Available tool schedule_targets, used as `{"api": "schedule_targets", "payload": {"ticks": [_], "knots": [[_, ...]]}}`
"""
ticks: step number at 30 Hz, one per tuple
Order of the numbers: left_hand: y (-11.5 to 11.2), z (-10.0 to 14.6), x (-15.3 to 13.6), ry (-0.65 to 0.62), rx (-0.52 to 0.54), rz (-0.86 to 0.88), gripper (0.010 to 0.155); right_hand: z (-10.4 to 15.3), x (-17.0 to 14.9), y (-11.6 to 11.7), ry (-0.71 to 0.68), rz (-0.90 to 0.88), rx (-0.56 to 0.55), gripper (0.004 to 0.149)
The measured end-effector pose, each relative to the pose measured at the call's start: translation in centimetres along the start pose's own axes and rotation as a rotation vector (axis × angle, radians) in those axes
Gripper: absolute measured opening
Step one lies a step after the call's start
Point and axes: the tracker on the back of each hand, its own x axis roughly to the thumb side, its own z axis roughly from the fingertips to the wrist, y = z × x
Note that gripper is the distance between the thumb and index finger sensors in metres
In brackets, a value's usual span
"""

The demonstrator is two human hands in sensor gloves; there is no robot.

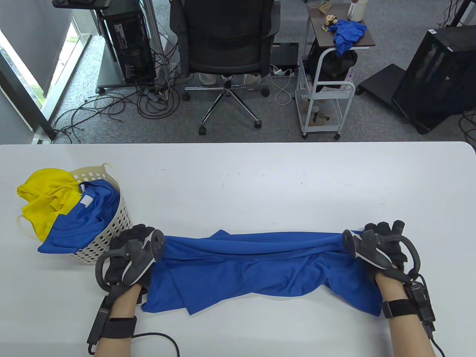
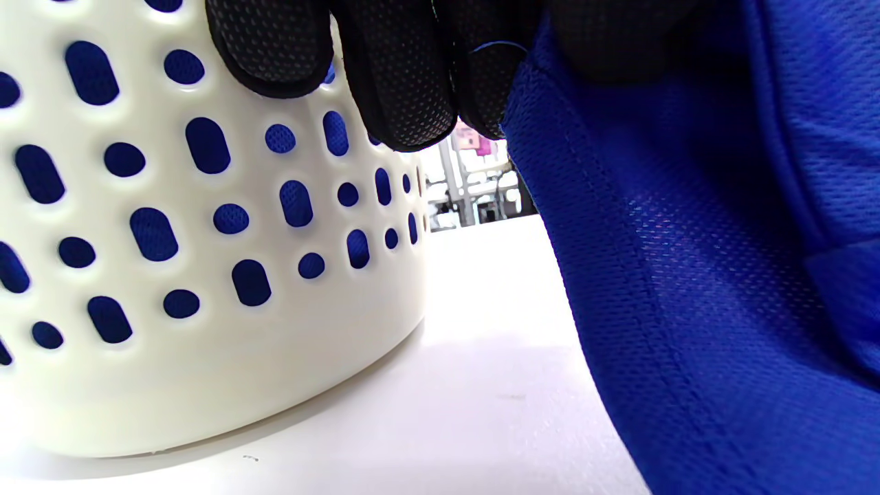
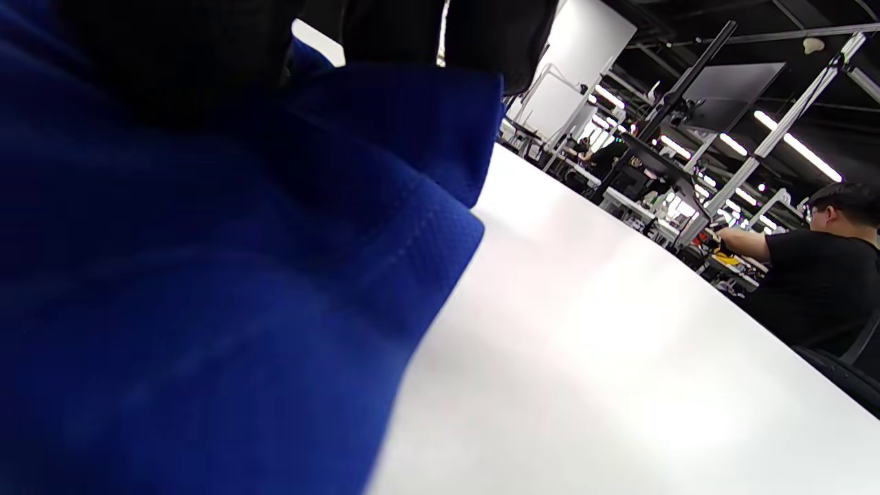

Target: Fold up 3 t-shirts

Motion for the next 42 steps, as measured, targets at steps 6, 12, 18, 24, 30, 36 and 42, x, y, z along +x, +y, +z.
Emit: {"api": "schedule_targets", "payload": {"ticks": [6, 12, 18, 24, 30, 36, 42], "knots": [[0.3, 0.3, 0.0, -0.003, 0.010, 0.004, 0.042, 0.2, -1.5, -1.8, -0.001, -0.060, 0.076, 0.038], [0.3, 0.3, 0.1, -0.005, 0.006, 0.002, 0.041, -0.1, 0.8, -1.0, -0.083, -0.084, 0.088, 0.054], [0.2, 0.2, 0.2, -0.007, 0.001, -0.010, 0.042, -0.4, 0.4, -0.3, -0.062, -0.157, 0.118, 0.052], [0.2, 0.2, 0.3, -0.008, 0.001, -0.012, 0.042, -0.5, 0.6, -0.5, -0.050, -0.164, 0.108, 0.042], [0.1, 0.2, 0.3, -0.009, -0.002, -0.017, 0.042, -0.3, 1.3, -0.7, -0.067, -0.074, 0.065, 0.047], [0.1, 0.2, 0.3, -0.010, -0.002, -0.014, 0.042, -0.3, 1.6, -0.6, -0.067, -0.079, 0.048, 0.038], [0.2, 0.2, 0.3, -0.005, -0.001, -0.014, 0.041, -0.2, 0.9, -0.7, -0.060, -0.125, 0.037, 0.037]]}}
